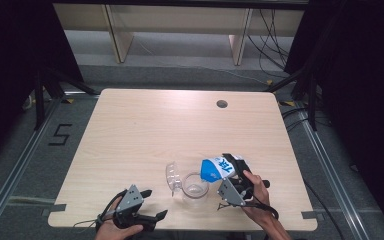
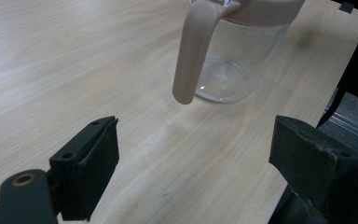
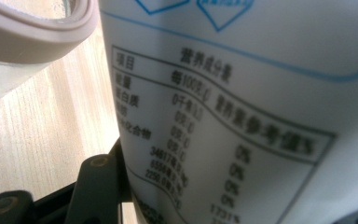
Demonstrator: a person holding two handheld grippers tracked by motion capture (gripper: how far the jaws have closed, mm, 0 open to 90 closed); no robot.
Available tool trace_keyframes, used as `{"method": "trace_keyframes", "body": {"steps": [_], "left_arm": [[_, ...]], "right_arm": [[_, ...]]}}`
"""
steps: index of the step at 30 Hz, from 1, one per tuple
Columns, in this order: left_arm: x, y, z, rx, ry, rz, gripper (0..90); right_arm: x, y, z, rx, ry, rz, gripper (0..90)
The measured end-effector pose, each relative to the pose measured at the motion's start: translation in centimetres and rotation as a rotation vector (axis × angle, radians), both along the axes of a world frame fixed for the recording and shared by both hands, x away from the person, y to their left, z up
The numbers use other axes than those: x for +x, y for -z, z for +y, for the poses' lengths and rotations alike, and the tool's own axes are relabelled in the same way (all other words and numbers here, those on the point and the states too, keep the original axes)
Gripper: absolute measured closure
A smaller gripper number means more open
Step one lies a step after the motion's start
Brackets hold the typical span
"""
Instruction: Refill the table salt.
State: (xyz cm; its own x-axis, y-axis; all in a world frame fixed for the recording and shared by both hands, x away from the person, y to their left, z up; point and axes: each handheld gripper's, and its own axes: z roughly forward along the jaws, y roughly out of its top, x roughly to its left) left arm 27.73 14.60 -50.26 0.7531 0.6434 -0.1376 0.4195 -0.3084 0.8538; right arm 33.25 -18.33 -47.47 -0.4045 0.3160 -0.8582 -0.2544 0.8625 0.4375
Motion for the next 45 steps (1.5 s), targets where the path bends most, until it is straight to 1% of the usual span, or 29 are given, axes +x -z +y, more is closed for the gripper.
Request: {"method": "trace_keyframes", "body": {"steps": [2, 3, 5, 7, 8, 11, 12, 13, 14, 15, 18, 19, 20, 21, 23, 25, 27, 30, 32, 33, 34, 35, 36, 38, 39, 41, 42, 43, 45], "left_arm": [[-0.01, 0.00, -0.01, 0.000, -0.001, 0.000, 15.1], [0.03, 0.03, -0.02, -0.002, 0.002, -0.003, 15.0], [0.05, 0.02, 0.01, 0.002, 0.005, -0.004, 15.0], [0.05, 0.02, 0.01, 0.002, 0.005, -0.005, 15.1], [0.02, 0.01, 0.00, 0.001, 0.005, -0.002, 15.1], [0.00, 0.03, -0.05, -0.003, 0.002, 0.000, 15.0], [0.05, 0.07, -0.05, -0.006, 0.007, -0.009, 15.1], [0.02, 0.07, -0.06, -0.009, 0.003, -0.004, 15.1], [0.04, 0.07, -0.04, -0.007, 0.005, -0.007, 15.1], [0.02, 0.01, -0.01, -0.001, 0.003, -0.003, 15.1], [0.06, 0.05, -0.02, -0.004, 0.008, -0.008, 15.1], [0.05, 0.07, -0.03, -0.007, 0.006, -0.008, 15.1], [0.02, 0.07, -0.05, -0.009, 0.004, -0.005, 15.0], [0.04, 0.07, -0.04, -0.007, 0.005, -0.007, 15.1], [0.05, 0.02, 0.02, 0.003, 0.005, -0.005, 15.1], [0.02, 0.03, -0.01, -0.003, 0.003, -0.002, 15.1], [0.05, 0.01, 0.03, 0.006, 0.006, -0.005, 15.1], [0.05, 0.06, -0.03, -0.002, 0.006, -0.008, 15.1], [0.05, 0.03, 0.01, 0.006, 0.003, -0.004, 15.1], [0.08, 0.03, 0.04, 0.011, 0.004, -0.007, 15.1], [0.10, 0.00, 0.11, 0.024, 0.007, -0.007, 15.0], [0.03, 0.04, -0.01, 0.005, 0.000, -0.002, 15.1], [0.06, 0.03, 0.01, 0.005, 0.004, -0.005, 15.1], [0.08, 0.00, 0.13, 0.027, 0.005, -0.004, 15.1], [0.04, 0.03, 0.09, 0.021, -0.004, 0.003, 15.1], [0.12, -0.02, 0.18, 0.031, 0.011, -0.010, 15.1], [0.06, 0.00, 0.09, 0.017, 0.000, -0.004, 15.0], [0.00, 0.04, -0.04, -0.005, -0.003, -0.001, 15.0], [0.03, 0.02, 0.00, 0.002, 0.001, -0.002, 15.1]], "right_arm": [[0.08, -0.02, 0.00, -0.015, -0.012, -0.020, 46.3], [-0.18, 0.00, 0.07, -0.007, 0.009, 0.002, 46.3], [-0.29, -0.02, 0.10, -0.003, 0.012, 0.006, 46.3], [-0.02, -0.17, 0.09, -0.038, -0.018, -0.035, 46.4], [-0.12, -0.02, 0.11, -0.013, -0.007, -0.021, 46.4], [-0.16, -0.03, 0.15, -0.016, -0.010, -0.025, 46.4], [-0.09, -0.28, 0.16, -0.051, -0.023, -0.047, 46.4], [-0.07, -0.35, 0.16, -0.061, -0.027, -0.055, 46.4], [-0.09, -0.25, 0.18, -0.053, -0.024, -0.048, 46.4], [-0.16, 0.03, 0.19, -0.018, -0.014, -0.027, 46.4], [-0.26, 0.10, 0.29, -0.026, -0.011, -0.035, 46.5], [-0.29, 0.19, 0.35, -0.022, -0.012, -0.020, 46.5], [-0.21, 0.16, 0.34, -0.029, -0.023, -0.025, 46.5], [-0.30, 0.11, 0.33, -0.037, -0.010, -0.049, 46.5], [-0.32, 0.18, 0.37, -0.041, -0.007, -0.047, 46.5], [-0.32, 0.23, 0.38, -0.041, -0.006, -0.048, 46.6], [-0.21, -0.23, 0.39, -0.112, -0.025, -0.093, 46.6], [-0.23, -0.08, 0.38, -0.092, -0.020, -0.080, 46.6], [-0.24, -0.10, 0.41, -0.101, -0.017, -0.087, 46.6], [-0.30, 0.27, 0.43, -0.060, -0.005, -0.060, 46.6], [-0.28, 0.28, 0.45, -0.065, -0.009, -0.058, 46.6], [-0.29, 0.32, 0.47, -0.064, -0.011, -0.045, 46.7], [-0.32, 0.34, 0.49, -0.065, -0.008, -0.048, 46.7], [-0.31, 0.38, 0.54, -0.065, -0.010, -0.049, 46.7], [-0.34, 0.39, 0.56, -0.070, -0.006, -0.051, 46.7], [-0.34, -0.09, 0.56, -0.147, -0.011, -0.102, 46.7], [-0.29, 0.41, 0.58, -0.087, -0.018, -0.066, 46.8], [-0.28, 0.40, 0.58, -0.088, -0.019, -0.068, 46.8], [-0.28, 0.40, 0.59, -0.089, -0.020, -0.068, 46.9]]}}
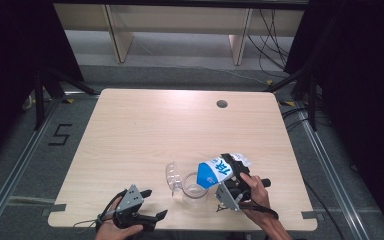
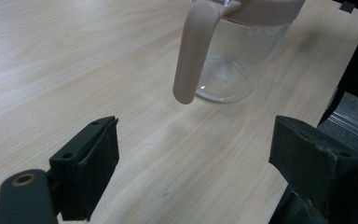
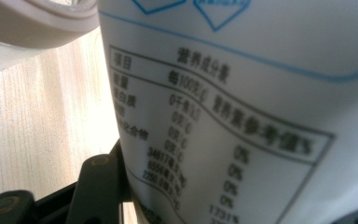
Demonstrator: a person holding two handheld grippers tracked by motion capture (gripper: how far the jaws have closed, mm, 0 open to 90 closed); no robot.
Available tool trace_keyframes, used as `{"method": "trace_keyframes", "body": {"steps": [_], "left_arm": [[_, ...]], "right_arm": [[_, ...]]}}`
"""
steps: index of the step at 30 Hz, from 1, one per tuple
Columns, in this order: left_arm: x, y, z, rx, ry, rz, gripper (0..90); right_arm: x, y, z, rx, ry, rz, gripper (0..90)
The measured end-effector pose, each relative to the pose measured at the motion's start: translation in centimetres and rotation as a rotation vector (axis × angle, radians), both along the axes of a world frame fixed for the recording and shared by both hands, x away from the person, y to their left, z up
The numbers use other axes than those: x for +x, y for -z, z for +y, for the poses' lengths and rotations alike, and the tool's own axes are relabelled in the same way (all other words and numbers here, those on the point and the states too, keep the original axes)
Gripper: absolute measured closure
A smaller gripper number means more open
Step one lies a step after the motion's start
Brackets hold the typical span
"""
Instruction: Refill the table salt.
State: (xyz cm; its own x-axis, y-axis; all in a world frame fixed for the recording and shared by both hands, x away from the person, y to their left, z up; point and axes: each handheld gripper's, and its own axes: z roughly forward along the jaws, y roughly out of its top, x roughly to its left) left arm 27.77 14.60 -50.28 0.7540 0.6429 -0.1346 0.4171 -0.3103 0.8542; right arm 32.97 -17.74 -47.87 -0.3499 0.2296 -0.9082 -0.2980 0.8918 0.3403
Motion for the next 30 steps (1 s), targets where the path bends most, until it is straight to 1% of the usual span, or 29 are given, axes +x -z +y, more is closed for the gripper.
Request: {"method": "trace_keyframes", "body": {"steps": [1, 2, 3, 4, 5, 6, 7, 8, 9, 10, 12, 13, 14, 15, 16, 17, 18, 19, 20, 21, 22, 23, 24, 25, 27, 28, 29, 30], "left_arm": [[0.02, 0.00, 0.02, 0.004, 0.002, -0.002, 15.0], [0.07, -0.03, 0.13, 0.024, 0.006, -0.004, 15.1], [0.06, -0.03, 0.14, 0.026, 0.004, -0.001, 15.1], [0.02, 0.00, 0.11, 0.019, -0.005, 0.004, 15.1], [-0.03, 0.02, -0.04, -0.006, -0.004, 0.002, 15.1], [-0.03, 0.03, -0.04, -0.007, -0.006, 0.003, 15.1], [-0.02, 0.02, -0.04, -0.007, -0.003, 0.002, 15.0], [0.01, 0.01, 0.02, 0.003, -0.001, -0.001, 15.1], [0.06, -0.04, 0.16, 0.028, 0.006, -0.003, 15.1], [0.03, -0.02, 0.13, 0.025, 0.000, -0.001, 15.0], [0.06, -0.02, 0.11, 0.019, 0.004, -0.005, 15.1], [0.06, -0.03, 0.14, 0.026, 0.005, -0.003, 15.1], [0.07, -0.03, 0.15, 0.026, 0.005, -0.003, 15.1], [-0.03, 0.04, -0.06, -0.006, -0.005, 0.005, 15.1], [-0.01, 0.04, -0.06, -0.006, -0.002, 0.002, 15.1], [0.07, -0.03, 0.16, 0.030, 0.008, -0.003, 15.1], [0.01, 0.01, 0.11, 0.023, -0.003, 0.005, 15.1], [0.01, 0.02, 0.09, 0.021, -0.005, 0.007, 15.0], [0.06, -0.02, 0.14, 0.027, 0.005, -0.002, 15.0], [0.11, -0.03, 0.17, 0.031, 0.011, -0.008, 15.0], [0.05, -0.05, 0.14, 0.032, 0.005, -0.005, 15.1], [0.04, -0.04, 0.11, 0.030, 0.005, -0.004, 15.0], [-0.06, 0.00, -0.04, 0.009, -0.008, 0.004, 15.1], [-0.09, 0.03, -0.13, -0.004, -0.009, 0.005, 15.0], [-0.10, 0.03, -0.13, -0.005, -0.010, 0.005, 15.1], [0.02, -0.04, 0.11, 0.030, 0.001, -0.003, 15.0], [0.04, -0.05, 0.12, 0.031, 0.004, -0.004, 15.1], [0.06, -0.06, 0.15, 0.033, 0.007, -0.006, 15.1]], "right_arm": [[-0.13, 0.09, 0.07, -0.005, 0.016, -0.003, 46.9], [-0.14, 0.09, 0.07, -0.007, 0.018, -0.003, 46.9], [-0.14, 0.09, 0.07, -0.008, 0.017, -0.006, 46.9], [-0.12, -0.07, 0.08, -0.032, 0.014, -0.022, 46.9], [-0.13, -0.27, 0.10, -0.065, 0.012, -0.036, 46.9], [-0.13, -0.32, 0.08, -0.079, 0.015, -0.047, 47.0], [-0.09, 0.02, 0.06, -0.037, 0.014, -0.023, 47.0], [-0.11, 0.01, 0.06, -0.038, 0.014, -0.024, 47.0], [-0.14, 0.04, 0.09, -0.038, 0.016, -0.025, 47.1], [-0.10, 0.02, 0.09, -0.042, 0.010, -0.029, 47.1], [-0.16, 0.05, 0.11, -0.040, 0.017, -0.028, 47.1], [-0.25, 0.02, 0.14, -0.052, 0.025, -0.035, 47.2], [-0.20, -0.20, 0.15, -0.084, 0.014, -0.055, 47.2], [-0.21, -0.34, 0.16, -0.101, 0.013, -0.064, 47.2], [-0.21, -0.28, 0.15, -0.095, 0.016, -0.064, 47.2], [-0.21, -0.24, 0.14, -0.090, 0.017, -0.061, 47.2], [-0.23, 0.04, 0.12, -0.054, 0.026, -0.038, 47.2], [-0.23, 0.05, 0.12, -0.056, 0.027, -0.040, 47.3], [-0.23, 0.06, 0.11, -0.059, 0.027, -0.042, 47.3], [-0.19, -0.10, 0.12, -0.085, 0.019, -0.057, 47.2], [-0.17, -0.33, 0.15, -0.119, 0.010, -0.084, 47.3], [-0.26, 0.12, 0.14, -0.070, 0.026, -0.050, 47.3], [-0.16, 0.12, 0.14, -0.076, 0.013, -0.054, 47.3], [-0.27, 0.18, 0.18, -0.068, 0.026, -0.054, 47.3], [-0.24, 0.20, 0.23, -0.080, 0.018, -0.054, 47.4], [-0.28, 0.22, 0.23, -0.077, 0.023, -0.064, 47.4], [-0.21, 0.19, 0.21, -0.079, 0.014, -0.074, 47.4], [-0.25, 0.11, 0.23, -0.090, 0.018, -0.078, 47.4]]}}
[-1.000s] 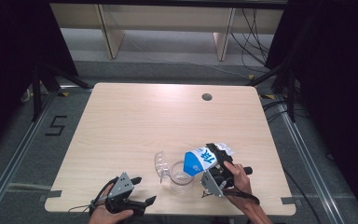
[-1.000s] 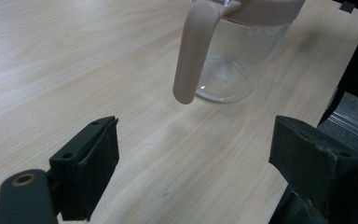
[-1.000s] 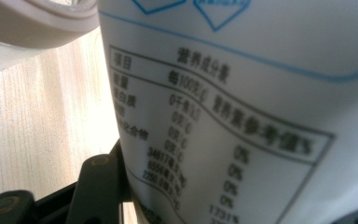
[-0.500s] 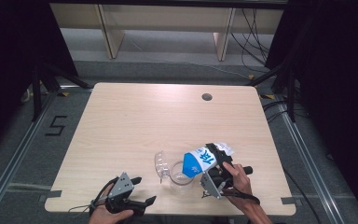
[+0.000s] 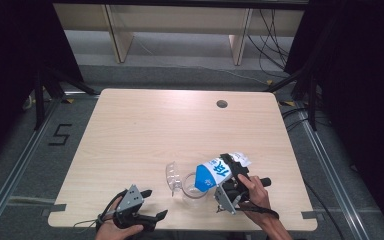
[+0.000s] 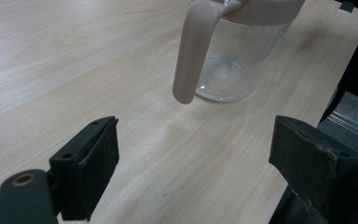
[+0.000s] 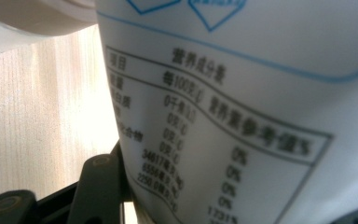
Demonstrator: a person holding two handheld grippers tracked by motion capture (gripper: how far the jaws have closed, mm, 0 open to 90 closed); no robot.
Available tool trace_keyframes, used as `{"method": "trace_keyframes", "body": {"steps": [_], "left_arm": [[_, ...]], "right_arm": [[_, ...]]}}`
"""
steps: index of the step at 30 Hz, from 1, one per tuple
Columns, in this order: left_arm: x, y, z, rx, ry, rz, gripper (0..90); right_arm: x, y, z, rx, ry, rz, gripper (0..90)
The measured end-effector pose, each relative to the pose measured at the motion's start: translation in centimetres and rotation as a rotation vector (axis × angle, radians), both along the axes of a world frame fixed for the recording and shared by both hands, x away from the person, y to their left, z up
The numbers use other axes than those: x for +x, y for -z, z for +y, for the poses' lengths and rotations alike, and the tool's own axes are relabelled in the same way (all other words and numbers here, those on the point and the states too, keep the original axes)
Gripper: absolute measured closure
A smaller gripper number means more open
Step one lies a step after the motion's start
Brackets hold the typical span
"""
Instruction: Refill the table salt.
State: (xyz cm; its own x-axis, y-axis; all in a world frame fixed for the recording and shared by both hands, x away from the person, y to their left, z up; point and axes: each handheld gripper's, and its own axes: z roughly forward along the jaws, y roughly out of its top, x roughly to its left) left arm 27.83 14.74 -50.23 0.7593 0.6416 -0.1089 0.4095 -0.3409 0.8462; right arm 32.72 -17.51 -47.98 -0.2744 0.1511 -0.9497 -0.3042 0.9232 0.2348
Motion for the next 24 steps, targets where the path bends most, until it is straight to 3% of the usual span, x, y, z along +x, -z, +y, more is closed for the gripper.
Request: {"method": "trace_keyframes", "body": {"steps": [1, 2, 3, 11, 12, 16, 18, 19, 23, 24], "left_arm": [[0.01, 0.02, -0.02, -0.004, 0.000, 0.002, 15.1], [-0.04, 0.04, -0.08, -0.012, -0.005, 0.001, 15.1], [-0.12, 0.11, -0.27, -0.041, -0.014, 0.006, 15.0], [-0.13, 0.06, -0.20, -0.027, -0.015, 0.009, 15.1], [-0.13, 0.05, -0.18, -0.025, -0.015, 0.009, 15.0], [-0.13, 0.05, -0.21, -0.031, -0.012, 0.010, 15.0], [-0.16, 0.05, -0.23, -0.032, -0.015, 0.012, 15.1], [-0.15, 0.05, -0.23, -0.031, -0.014, 0.010, 15.1], [-0.14, 0.06, -0.22, -0.031, -0.016, 0.010, 15.1], [-0.04, 0.01, -0.04, -0.003, -0.004, 0.005, 15.1]], "right_arm": [[0.07, -0.41, 0.06, -0.053, -0.015, -0.034, 47.4], [0.09, -0.49, 0.08, -0.064, -0.020, -0.041, 47.5], [0.06, -0.38, 0.06, -0.051, -0.012, -0.036, 47.5], [0.07, -0.36, 0.04, -0.071, -0.012, -0.046, 47.6], [0.02, 0.08, 0.00, -0.017, 0.003, -0.018, 47.5], [0.01, 0.08, 0.01, -0.025, 0.006, -0.020, 47.6], [0.12, -0.38, 0.04, -0.091, -0.012, -0.056, 47.7], [0.14, -0.39, 0.05, -0.100, -0.015, -0.061, 47.6], [0.11, -0.28, 0.05, -0.090, -0.008, -0.058, 47.7], [0.11, -0.29, 0.04, -0.089, -0.008, -0.058, 47.7]]}}
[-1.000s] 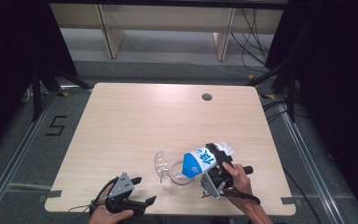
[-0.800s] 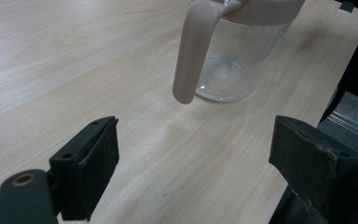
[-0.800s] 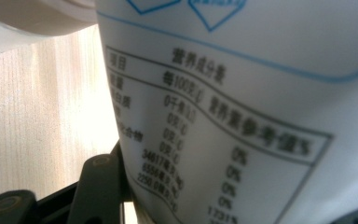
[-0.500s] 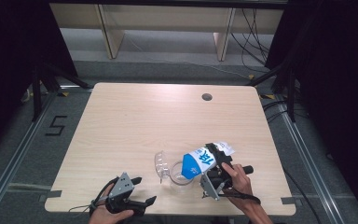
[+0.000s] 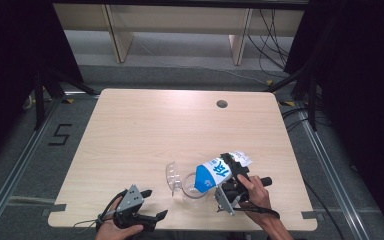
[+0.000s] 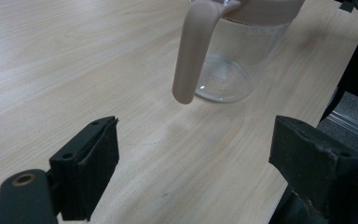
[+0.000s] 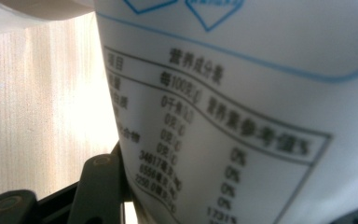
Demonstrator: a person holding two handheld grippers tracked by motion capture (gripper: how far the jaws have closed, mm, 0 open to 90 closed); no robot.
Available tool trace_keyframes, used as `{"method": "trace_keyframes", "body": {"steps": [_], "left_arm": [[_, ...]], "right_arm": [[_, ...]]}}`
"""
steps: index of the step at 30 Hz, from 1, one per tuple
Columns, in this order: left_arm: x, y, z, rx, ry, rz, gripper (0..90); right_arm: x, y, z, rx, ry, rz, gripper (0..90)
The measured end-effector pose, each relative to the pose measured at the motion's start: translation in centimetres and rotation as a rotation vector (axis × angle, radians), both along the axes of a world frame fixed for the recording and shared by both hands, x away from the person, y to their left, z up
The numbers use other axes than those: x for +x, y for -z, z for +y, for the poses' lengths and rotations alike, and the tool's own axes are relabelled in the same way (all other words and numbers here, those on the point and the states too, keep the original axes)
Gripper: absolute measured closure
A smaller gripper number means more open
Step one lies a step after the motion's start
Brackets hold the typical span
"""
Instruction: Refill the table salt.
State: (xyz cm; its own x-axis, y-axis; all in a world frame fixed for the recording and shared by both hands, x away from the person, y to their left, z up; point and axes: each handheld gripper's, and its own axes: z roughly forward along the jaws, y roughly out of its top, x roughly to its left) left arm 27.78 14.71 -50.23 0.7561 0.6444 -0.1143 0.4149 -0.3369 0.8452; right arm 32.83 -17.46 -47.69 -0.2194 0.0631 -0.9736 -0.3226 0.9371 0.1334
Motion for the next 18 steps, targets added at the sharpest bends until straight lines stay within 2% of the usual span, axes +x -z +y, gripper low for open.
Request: {"method": "trace_keyframes", "body": {"steps": [1, 2, 3, 4, 6, 8, 9, 12, 13, 16, 17, 18], "left_arm": [[-0.01, 0.00, -0.01, -0.002, -0.004, 0.001, 15.1], [0.02, 0.00, 0.00, -0.001, 0.002, -0.003, 15.1], [-0.02, 0.01, -0.02, -0.002, -0.004, 0.001, 15.1], [-0.02, 0.01, -0.03, -0.003, -0.004, 0.001, 15.0], [-0.03, 0.02, -0.07, -0.009, -0.007, 0.001, 15.0], [-0.01, 0.01, -0.02, -0.001, -0.004, 0.000, 15.1], [0.02, 0.01, 0.00, 0.000, -0.002, -0.002, 15.1], [-0.01, 0.02, -0.03, -0.002, -0.004, 0.001, 15.0], [-0.10, 0.09, -0.25, -0.036, -0.014, 0.007, 15.1], [-0.06, 0.09, -0.22, -0.033, -0.008, 0.003, 15.1], [-0.06, 0.09, -0.23, -0.035, -0.010, 0.004, 15.1], [0.01, 0.03, -0.02, -0.001, -0.002, 0.001, 15.1]], "right_arm": [[-0.14, 0.43, -0.05, 0.055, 0.026, 0.029, 47.7], [-0.09, 0.33, -0.04, 0.040, 0.020, 0.021, 47.7], [0.00, 0.01, -0.01, -0.001, 0.003, -0.001, 47.7], [0.02, -0.13, -0.01, -0.020, 0.000, -0.012, 47.7], [-0.01, 0.08, -0.01, -0.004, 0.007, -0.005, 47.7], [0.01, 0.00, 0.01, -0.017, 0.001, -0.014, 47.8], [0.01, 0.41, -0.03, 0.033, 0.006, 0.006, 47.8], [-0.08, 0.44, 0.05, 0.017, 0.019, 0.003, 47.8], [-0.06, 0.46, 0.06, 0.016, 0.017, -0.001, 47.8], [-0.01, 0.39, 0.08, 0.019, 0.010, -0.001, 47.9], [-0.07, 0.09, 0.16, -0.026, 0.010, -0.017, 47.9], [-0.07, 0.11, 0.17, -0.024, 0.011, -0.018, 47.9]]}}
